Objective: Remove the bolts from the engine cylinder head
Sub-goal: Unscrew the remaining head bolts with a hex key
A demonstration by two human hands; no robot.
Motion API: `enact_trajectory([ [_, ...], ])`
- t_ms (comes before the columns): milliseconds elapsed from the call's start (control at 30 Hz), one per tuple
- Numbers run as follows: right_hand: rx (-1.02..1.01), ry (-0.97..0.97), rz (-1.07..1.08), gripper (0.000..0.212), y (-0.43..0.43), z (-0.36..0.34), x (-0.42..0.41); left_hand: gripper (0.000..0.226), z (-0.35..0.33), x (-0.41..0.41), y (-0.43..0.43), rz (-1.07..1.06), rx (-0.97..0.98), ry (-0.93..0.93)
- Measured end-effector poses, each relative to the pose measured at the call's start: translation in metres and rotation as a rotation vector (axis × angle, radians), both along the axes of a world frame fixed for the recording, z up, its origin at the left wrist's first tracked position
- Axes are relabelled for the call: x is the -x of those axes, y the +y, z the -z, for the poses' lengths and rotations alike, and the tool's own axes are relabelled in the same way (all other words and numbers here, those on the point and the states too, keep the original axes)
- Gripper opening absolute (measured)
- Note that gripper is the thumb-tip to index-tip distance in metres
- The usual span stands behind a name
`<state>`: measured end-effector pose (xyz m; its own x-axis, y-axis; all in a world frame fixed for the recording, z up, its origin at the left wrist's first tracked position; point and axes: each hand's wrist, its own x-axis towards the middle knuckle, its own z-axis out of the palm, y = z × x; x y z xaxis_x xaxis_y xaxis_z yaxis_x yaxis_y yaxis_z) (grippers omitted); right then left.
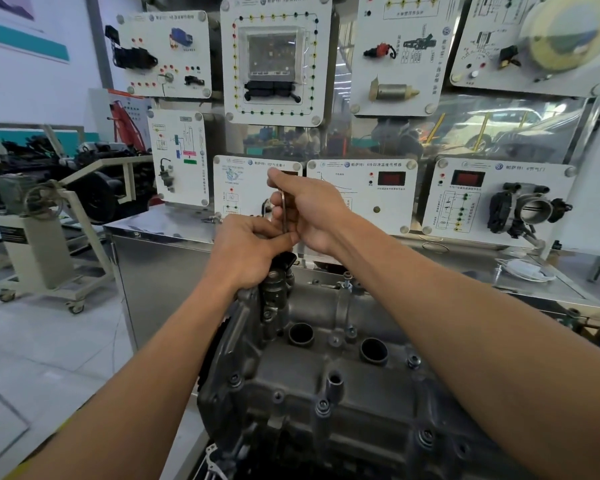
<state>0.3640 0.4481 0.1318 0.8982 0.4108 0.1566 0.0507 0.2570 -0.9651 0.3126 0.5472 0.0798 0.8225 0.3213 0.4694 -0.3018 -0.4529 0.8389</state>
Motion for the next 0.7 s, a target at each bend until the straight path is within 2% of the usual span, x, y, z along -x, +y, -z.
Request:
enact_trajectory([
  [67,0.146,-0.079,0.078,0.028,0.005,-0.006,0.000,0.013,0.000,0.000,-0.001,-0.010,-0.023,0.005],
  [167,0.490,-0.521,0.273,0.049,0.015,-0.002,0.014,0.017,-0.002,0.000,0.001,-0.069,-0.116,0.030],
  [233,0.584,-0.669,0.256,0.055,0.020,0.003,0.025,0.018,-0.004,0.002,0.001,-0.127,-0.259,0.029],
  [300,0.558,-0.641,0.196,0.056,0.015,0.002,0.028,0.015,-0.007,0.005,0.000,-0.122,-0.265,0.015],
  [367,0.469,-0.568,0.127,0.054,0.007,0.004,0.026,0.019,-0.006,0.005,-0.001,-0.104,-0.187,0.030],
  [467,0.214,-0.457,0.062,0.043,-0.002,0.014,0.023,0.020,-0.004,0.004,-0.002,-0.050,-0.084,0.029],
  [533,0.073,-0.461,0.085,0.031,-0.004,0.022,0.020,0.014,-0.004,0.005,-0.003,-0.014,-0.036,0.019],
  [600,-0.001,-0.470,0.119,0.019,-0.007,0.029,0.018,0.021,-0.004,0.007,-0.003,0.009,-0.032,0.018],
  [700,0.024,-0.586,0.197,0.014,-0.007,0.035,0.019,0.032,-0.005,0.007,-0.002,0.003,-0.050,0.043],
])
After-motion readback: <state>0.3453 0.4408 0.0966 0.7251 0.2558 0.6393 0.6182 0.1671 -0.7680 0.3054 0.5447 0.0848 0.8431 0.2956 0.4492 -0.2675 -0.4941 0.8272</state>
